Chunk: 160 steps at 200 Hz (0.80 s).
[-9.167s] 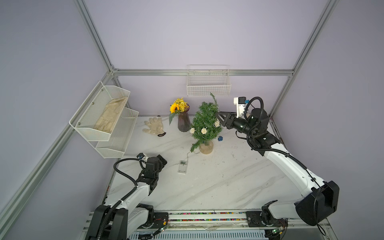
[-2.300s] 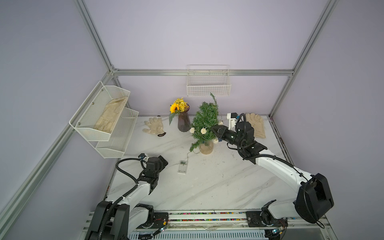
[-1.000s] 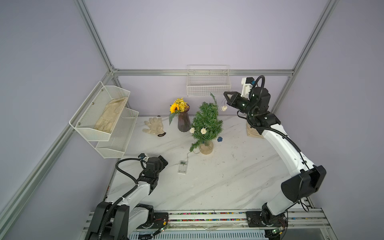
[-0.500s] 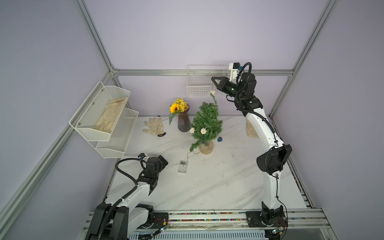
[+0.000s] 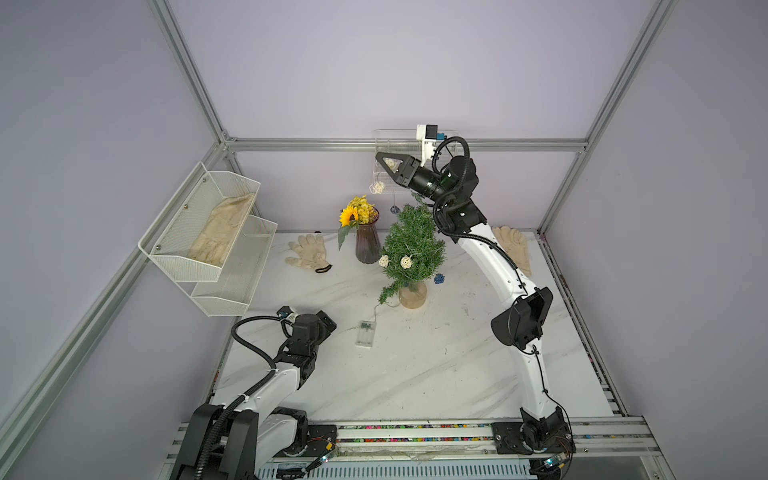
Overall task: Remove string lights from the small christmas tree
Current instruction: Remove the light string from the Christmas tree.
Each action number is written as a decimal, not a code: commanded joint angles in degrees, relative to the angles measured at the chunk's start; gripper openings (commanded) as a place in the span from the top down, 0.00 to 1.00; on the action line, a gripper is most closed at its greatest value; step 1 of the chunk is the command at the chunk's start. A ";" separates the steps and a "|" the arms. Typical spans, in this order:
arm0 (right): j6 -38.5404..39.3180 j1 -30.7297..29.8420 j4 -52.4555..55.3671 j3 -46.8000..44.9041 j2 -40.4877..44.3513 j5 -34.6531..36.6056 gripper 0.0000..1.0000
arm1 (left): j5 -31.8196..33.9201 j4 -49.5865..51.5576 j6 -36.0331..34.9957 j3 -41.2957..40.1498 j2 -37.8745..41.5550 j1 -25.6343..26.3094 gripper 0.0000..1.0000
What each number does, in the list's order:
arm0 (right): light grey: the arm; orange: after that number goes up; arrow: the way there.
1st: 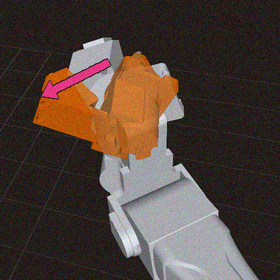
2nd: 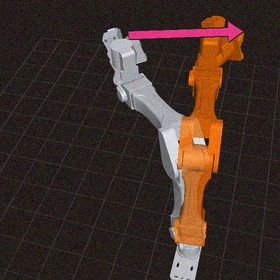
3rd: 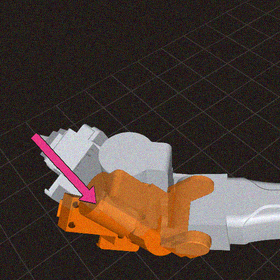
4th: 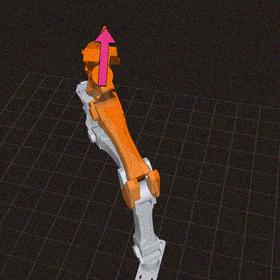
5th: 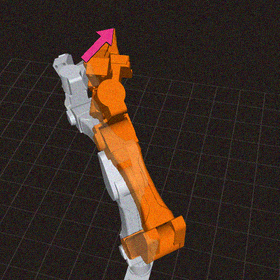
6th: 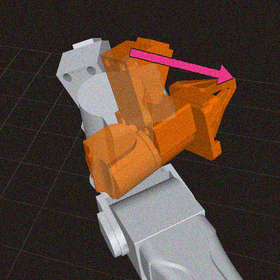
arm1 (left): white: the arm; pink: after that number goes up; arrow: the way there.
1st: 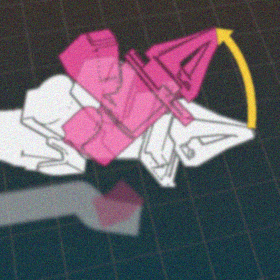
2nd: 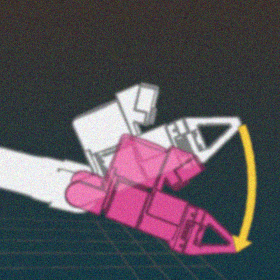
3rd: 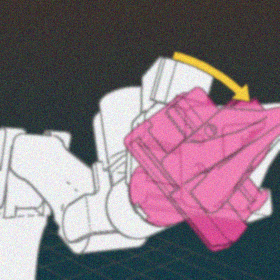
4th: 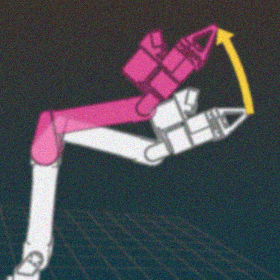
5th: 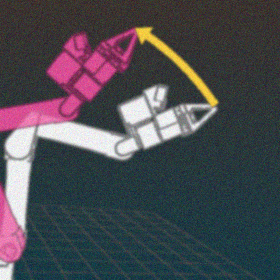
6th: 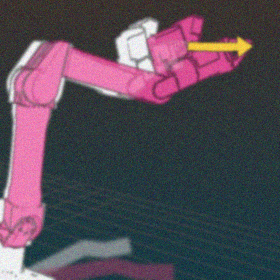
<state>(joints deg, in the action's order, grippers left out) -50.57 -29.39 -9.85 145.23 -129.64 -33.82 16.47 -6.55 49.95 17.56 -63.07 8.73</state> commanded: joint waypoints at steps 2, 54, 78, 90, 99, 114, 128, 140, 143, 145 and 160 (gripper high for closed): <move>3.19 -0.56 -1.39 1.14 2.71 -0.41 1.00 | 0.12 -1.63 -0.21 3.81 0.41 -0.38 0.00; 9.06 -0.88 2.00 0.50 5.33 1.84 1.00 | 0.05 -1.66 -0.21 3.88 0.49 -0.34 0.00; 11.07 -0.90 3.34 2.03 5.06 2.32 1.00 | 0.29 -1.41 -0.30 3.88 0.80 -0.34 0.00; 12.32 -0.92 4.27 3.39 4.68 3.06 1.00 | 0.25 -1.38 -0.30 3.79 1.01 -0.36 0.00; 13.04 -0.80 4.20 3.94 4.42 3.61 1.00 | 0.29 -1.48 -0.30 3.69 1.10 -0.38 0.00; 14.31 -0.77 3.38 4.27 4.48 4.83 1.00 | 0.14 -1.72 -0.21 3.58 1.02 -0.33 0.00; 15.44 -0.67 2.58 4.71 4.41 5.75 1.00 | -0.06 -1.89 -0.21 3.66 0.78 -0.38 0.00; 16.37 -0.67 2.03 4.65 4.62 6.42 1.00 | -0.16 -1.65 -0.21 3.84 0.67 -0.38 0.00; 16.66 -0.72 2.03 4.64 4.61 6.63 1.00 | -0.15 -1.58 -0.21 3.88 0.67 -0.38 0.00; 16.82 -0.64 2.07 4.65 4.59 6.66 1.00 | -0.13 -1.55 -0.21 3.84 0.71 -0.38 0.00; 18.80 -0.43 2.92 4.64 4.62 7.41 1.00 | 0.03 -1.29 -0.30 3.92 0.92 -0.38 0.00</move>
<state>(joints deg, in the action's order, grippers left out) -35.66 -30.20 -6.33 148.62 -126.96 -28.75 16.43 -6.55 49.95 17.56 -62.98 8.73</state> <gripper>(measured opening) 0.052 0.993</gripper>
